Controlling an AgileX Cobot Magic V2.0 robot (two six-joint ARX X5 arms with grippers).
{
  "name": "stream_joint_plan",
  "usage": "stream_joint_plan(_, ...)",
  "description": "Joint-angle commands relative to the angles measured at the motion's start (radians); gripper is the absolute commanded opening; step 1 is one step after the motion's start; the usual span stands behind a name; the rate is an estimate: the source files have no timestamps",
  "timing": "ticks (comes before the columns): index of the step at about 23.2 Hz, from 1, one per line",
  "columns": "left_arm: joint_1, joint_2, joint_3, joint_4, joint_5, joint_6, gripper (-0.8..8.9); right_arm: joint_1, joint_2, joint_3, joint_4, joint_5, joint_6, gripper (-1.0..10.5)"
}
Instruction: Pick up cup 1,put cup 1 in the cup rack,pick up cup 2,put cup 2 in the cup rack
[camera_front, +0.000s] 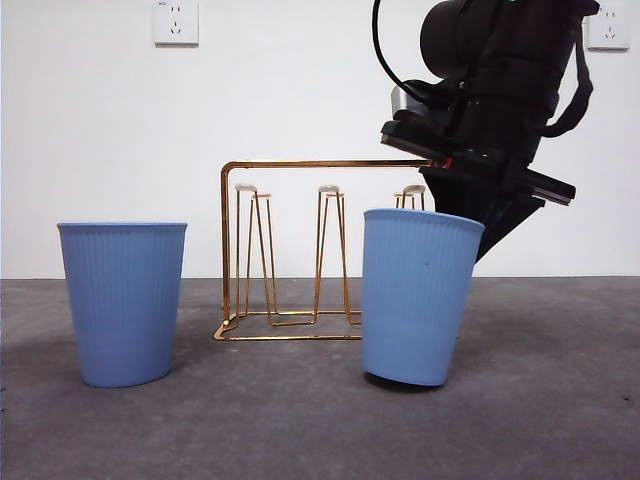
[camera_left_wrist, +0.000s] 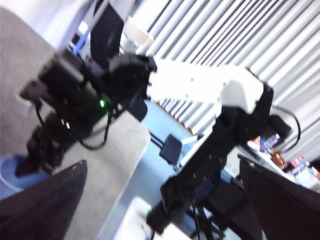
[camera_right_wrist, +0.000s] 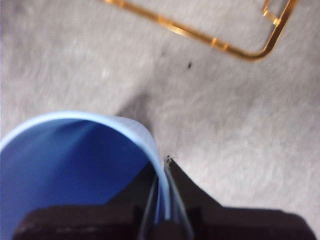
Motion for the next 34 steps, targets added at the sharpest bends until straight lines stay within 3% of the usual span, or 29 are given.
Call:
stream_joint_plan(1, -0.011, 0.0, 0.004, 0.071, -0.025, -0.078, 7.23, 0.001, -0.065, 0.025, -0.028, -0.043, -0.043, -0.2)
stream_joint_plan(5, -0.039, 0.0, 0.004, 0.193, -0.085, -0.159, 7.22, 0.001, -0.201, 0.07, -0.066, -0.131, -0.069, -0.2)
stream_joint_plan(14, -0.147, 0.029, 0.004, 0.574, -0.264, -0.322, 7.23, 0.001, -0.539, 0.301, 0.073, -0.137, -0.058, -0.2)
stream_joint_plan(22, -0.313, 0.123, 0.004, 0.846, -0.497, -0.33, 7.23, 0.001, -0.662, 0.458, 0.279, -0.171, -0.061, -0.2)
stream_joint_plan(34, -0.511, 0.356, 0.004, 1.371, -0.724, -0.342, 7.23, 0.001, -0.643, 0.467, 0.471, -0.232, -0.039, -0.2)
